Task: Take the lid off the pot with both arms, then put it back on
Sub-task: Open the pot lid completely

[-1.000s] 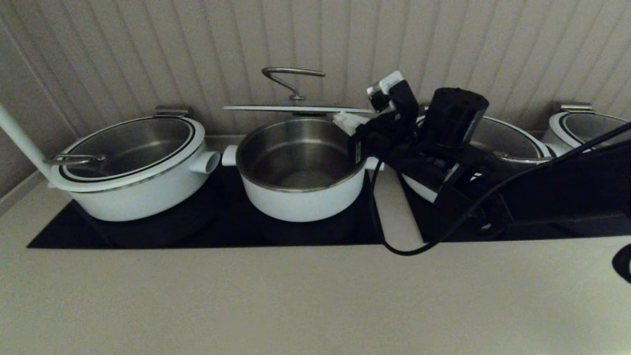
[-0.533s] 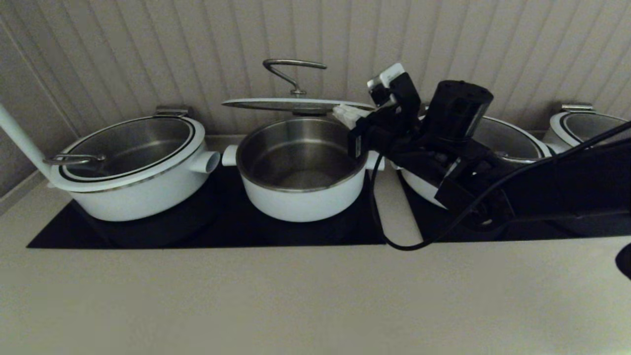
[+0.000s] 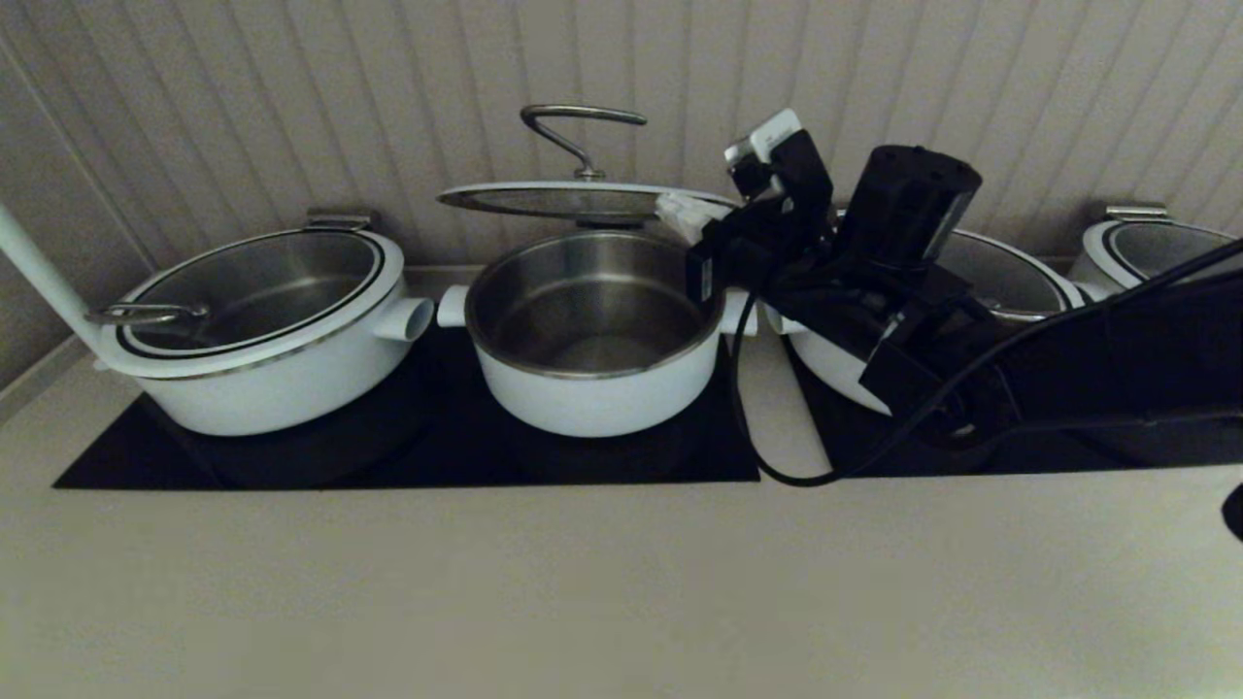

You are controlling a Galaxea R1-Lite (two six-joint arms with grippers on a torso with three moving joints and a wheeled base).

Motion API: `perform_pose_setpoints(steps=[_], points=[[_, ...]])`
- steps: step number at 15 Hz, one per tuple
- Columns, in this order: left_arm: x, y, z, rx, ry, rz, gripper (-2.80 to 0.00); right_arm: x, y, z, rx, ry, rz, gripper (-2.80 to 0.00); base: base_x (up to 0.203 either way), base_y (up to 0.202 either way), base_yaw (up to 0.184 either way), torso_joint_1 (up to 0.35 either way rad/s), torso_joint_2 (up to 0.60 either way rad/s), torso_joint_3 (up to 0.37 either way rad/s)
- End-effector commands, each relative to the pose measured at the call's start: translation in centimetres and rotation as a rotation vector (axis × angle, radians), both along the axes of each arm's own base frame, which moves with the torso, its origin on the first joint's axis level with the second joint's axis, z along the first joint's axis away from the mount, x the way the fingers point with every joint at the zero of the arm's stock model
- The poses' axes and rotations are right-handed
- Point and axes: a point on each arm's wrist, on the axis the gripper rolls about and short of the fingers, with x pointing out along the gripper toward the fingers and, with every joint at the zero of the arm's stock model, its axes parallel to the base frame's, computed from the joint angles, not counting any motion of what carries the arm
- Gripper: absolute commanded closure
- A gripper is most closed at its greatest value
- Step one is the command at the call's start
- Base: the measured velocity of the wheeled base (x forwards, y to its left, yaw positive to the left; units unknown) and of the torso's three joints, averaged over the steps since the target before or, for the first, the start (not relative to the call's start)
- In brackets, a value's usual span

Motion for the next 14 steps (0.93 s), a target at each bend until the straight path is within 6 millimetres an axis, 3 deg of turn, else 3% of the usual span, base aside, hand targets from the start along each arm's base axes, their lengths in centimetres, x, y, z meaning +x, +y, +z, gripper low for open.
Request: perform_pose_setpoints(steps=[1, 14], points=[[0.0, 0.0, 0.0, 0.0, -0.001, 0.001, 0.0, 0.1, -0.2, 0.3, 0.006, -0.014, -0.005, 0.0, 0.0, 0.0, 0.0, 0.0, 0.0, 0.0], [0.0, 0.0, 0.0, 0.0, -0.001, 0.0, 0.0, 2.4, -1.2, 1.4, 0.014, -0.032, -0.05, 0.0, 0.0, 0.0, 0.0, 0.0, 0.0, 0.0]])
